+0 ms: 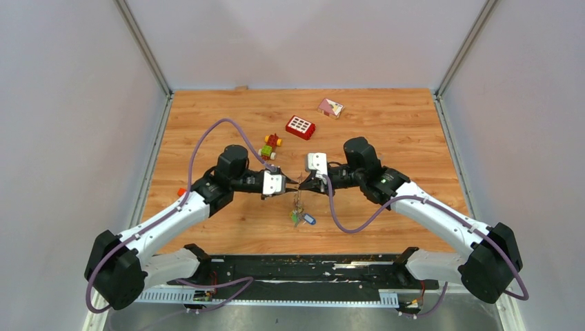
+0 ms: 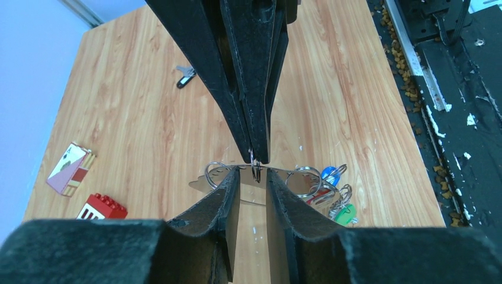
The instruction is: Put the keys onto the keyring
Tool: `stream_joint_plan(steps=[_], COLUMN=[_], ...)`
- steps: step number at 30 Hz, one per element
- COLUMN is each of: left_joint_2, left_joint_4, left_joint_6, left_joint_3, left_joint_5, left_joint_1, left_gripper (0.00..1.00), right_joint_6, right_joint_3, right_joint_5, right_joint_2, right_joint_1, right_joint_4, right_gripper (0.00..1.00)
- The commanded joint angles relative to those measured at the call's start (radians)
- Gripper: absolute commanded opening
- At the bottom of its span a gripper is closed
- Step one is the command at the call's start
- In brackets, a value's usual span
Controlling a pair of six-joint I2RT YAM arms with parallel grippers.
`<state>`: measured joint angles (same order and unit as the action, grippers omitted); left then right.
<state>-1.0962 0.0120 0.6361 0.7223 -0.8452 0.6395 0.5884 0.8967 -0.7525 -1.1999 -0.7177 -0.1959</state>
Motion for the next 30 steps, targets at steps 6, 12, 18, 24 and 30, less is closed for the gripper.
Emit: stream_joint_plan(steps=[6,12,18,24,30], left_joint_2=[-0.015,-0.021,-0.020,-0.008,-0.009], left_joint_4=[-0.053,-0.058,-0.057,-0.082,-0.107], left_joint_6=[-0.033,-0.045,-0.047,-0.068,-0.084], left_joint_3=[0.036,0.041,0.040,0.029,0.029], left_joint_5=[-0.039,-0.044,-0.043,-0.006,0.013], left_joint_1=[0.000,0.000,-0.001,0.000,-0.001], left_gripper=[0.22,0.13,0.01,0.00,0.13], right_joint_6=[-0.009,-0.006,-0.001,0.010,0.005], right_joint_3=[0.019,0.017,0.015,0.013,0.016], right_joint_5=[-0.036,-0.035,-0.031,-0.014,-0.007], right_joint_2=[0.018,0.011,0.006,0.006,0.000], right_joint_1=[-0.002,-0.002,-0.002,-0.002,-0.004], right_joint_4=[0.062,0.060,0.062,0.060,0.061], right_gripper=[0.00,0.00,0.00,0.00,0.00])
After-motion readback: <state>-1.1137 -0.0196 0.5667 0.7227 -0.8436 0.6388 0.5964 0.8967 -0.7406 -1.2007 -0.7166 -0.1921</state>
